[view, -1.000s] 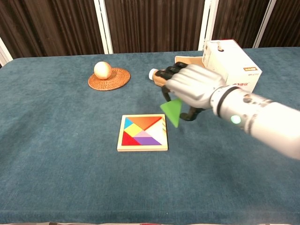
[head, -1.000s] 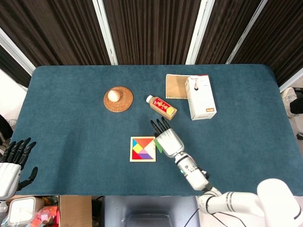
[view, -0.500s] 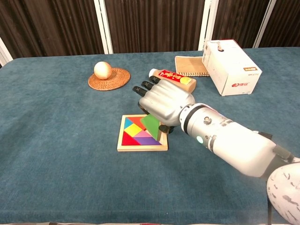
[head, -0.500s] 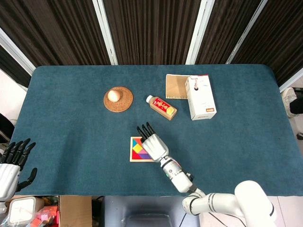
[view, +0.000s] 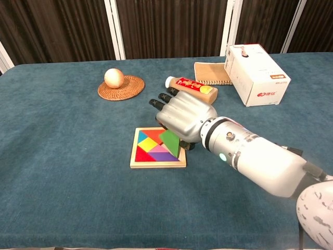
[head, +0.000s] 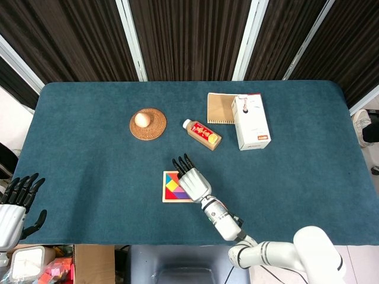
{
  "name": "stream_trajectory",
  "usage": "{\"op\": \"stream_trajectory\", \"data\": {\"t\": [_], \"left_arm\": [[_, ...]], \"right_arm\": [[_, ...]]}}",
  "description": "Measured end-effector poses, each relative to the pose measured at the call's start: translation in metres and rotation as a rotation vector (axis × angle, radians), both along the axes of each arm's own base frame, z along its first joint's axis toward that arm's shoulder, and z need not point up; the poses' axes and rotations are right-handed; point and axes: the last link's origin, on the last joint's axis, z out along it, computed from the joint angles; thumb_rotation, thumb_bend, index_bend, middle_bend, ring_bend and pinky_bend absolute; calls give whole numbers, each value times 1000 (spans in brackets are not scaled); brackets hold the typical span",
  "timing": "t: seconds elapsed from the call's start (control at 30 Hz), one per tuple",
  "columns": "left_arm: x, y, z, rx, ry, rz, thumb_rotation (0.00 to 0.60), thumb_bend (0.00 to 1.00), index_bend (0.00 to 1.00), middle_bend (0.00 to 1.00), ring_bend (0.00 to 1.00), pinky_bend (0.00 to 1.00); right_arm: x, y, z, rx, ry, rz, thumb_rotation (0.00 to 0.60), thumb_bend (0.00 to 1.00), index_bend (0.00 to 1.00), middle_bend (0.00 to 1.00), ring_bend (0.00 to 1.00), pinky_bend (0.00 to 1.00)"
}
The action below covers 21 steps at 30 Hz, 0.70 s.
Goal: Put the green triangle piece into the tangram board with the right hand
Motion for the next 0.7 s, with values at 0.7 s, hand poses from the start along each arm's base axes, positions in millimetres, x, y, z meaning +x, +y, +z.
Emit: {"op": "stream_trajectory", "data": {"t": [0.7], "left_arm": [[2, 0, 3, 4, -5, -6, 600, 458, 0, 0, 0, 48]], "right_arm": [[2, 11, -4, 20, 11, 23, 600, 477, 684, 124, 0, 0]]}}
